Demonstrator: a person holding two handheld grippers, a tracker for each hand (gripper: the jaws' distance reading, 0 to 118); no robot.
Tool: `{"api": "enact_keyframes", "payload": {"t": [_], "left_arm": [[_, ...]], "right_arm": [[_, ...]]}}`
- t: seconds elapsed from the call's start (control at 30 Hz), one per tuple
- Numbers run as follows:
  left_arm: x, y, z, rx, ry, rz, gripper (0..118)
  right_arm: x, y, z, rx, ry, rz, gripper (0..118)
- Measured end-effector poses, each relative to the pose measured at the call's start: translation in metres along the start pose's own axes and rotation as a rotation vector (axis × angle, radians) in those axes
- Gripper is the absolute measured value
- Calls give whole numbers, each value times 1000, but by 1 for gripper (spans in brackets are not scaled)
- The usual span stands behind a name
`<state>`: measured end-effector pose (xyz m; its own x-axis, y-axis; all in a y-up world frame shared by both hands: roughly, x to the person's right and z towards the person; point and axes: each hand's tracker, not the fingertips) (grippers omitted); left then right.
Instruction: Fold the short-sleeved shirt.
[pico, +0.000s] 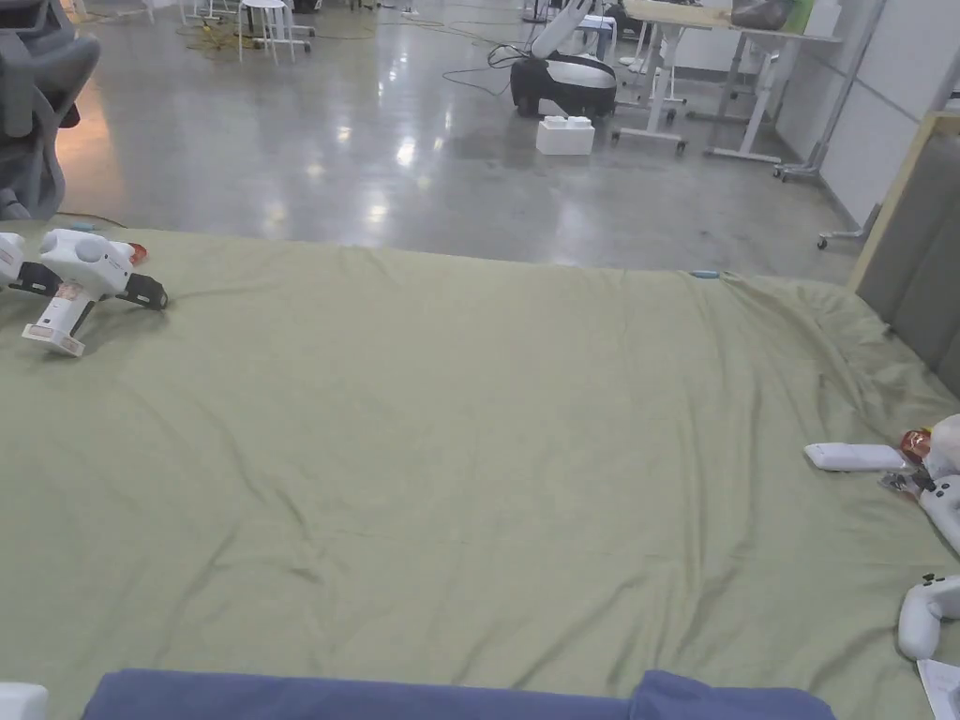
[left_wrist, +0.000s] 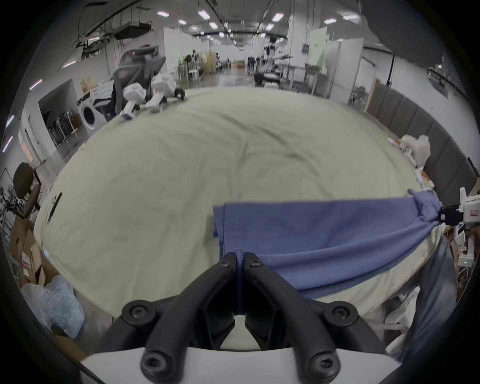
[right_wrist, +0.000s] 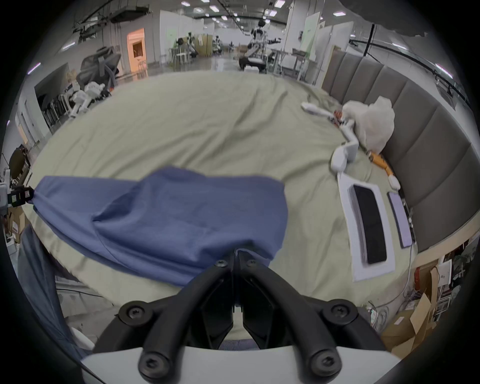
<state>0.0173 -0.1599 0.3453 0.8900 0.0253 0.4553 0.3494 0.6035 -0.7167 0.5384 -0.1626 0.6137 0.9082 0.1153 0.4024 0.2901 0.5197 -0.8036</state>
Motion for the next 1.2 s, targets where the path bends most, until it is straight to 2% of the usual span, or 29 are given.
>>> {"api": "enact_keyframes", "payload": {"t": [0.17, 0.2, 0.23, 0.27, 0.3, 0.33, 0.37, 0.47, 0.57, 0.63, 0.77, 0.9, 0.97, 1.03, 1.07, 1.13, 1.17, 1.2], "left_arm": [[17, -5, -22, -39, 50, -54, 3], [20, -3, -21, -40, 58, -59, 9], [21, -1, -19, -33, 64, -63, 17], [20, 1, -16, -12, 53, -64, 27], [20, 5, -12, 15, 52, -54, 45], [22, 11, -5, 29, 54, -43, 57], [23, 18, 0, 53, 56, -30, 63], [28, 39, 18, 206, 47, 1, 63], [41, 67, 26, 328, 52, 8, 63], [50, 82, 27, 417, 50, 4, 63], [76, 109, 34, 575, 85, 3, 60], [95, 127, 44, 721, 86, -1, 46], [104, 132, 49, 783, 130, -26, 40], [108, 134, 51, 837, 147, -23, 26], [109, 134, 53, 834, 140, -18, 19], [113, 134, 56, 839, 139, -18, 3], [113, 134, 56, 840, 142, -20, 0], [112, 132, 55, 835, 142, -25, 0]], "right_arm": [[-11, -3, -23, -47, -20, -2, 2], [-13, 0, -21, -55, -19, -3, 7], [-15, 3, -16, -50, -31, -12, 19], [-16, 6, -12, -39, -37, -22, 42], [-14, 11, -4, -24, -55, -31, 79], [-16, 17, 2, -3, -104, -35, 96], [-18, 23, 10, 36, -115, -37, 101], [-22, 48, 33, 188, -101, -47, 101], [-33, 77, 46, 389, -41, -107, 101], [-47, 96, 53, 489, -29, -133, 101], [-78, 125, 63, 688, -4, -136, 99], [-104, 140, 71, 851, 18, -200, 94], [-115, 146, 76, 886, 17, -204, 91], [-124, 148, 80, 912, 2, -187, 77], [-129, 149, 81, 919, -9, -175, 65], [-136, 150, 80, 937, -21, -159, 16], [-138, 150, 80, 949, -28, -158, 0], [-140, 151, 78, 947, -36, -162, 0]]}}
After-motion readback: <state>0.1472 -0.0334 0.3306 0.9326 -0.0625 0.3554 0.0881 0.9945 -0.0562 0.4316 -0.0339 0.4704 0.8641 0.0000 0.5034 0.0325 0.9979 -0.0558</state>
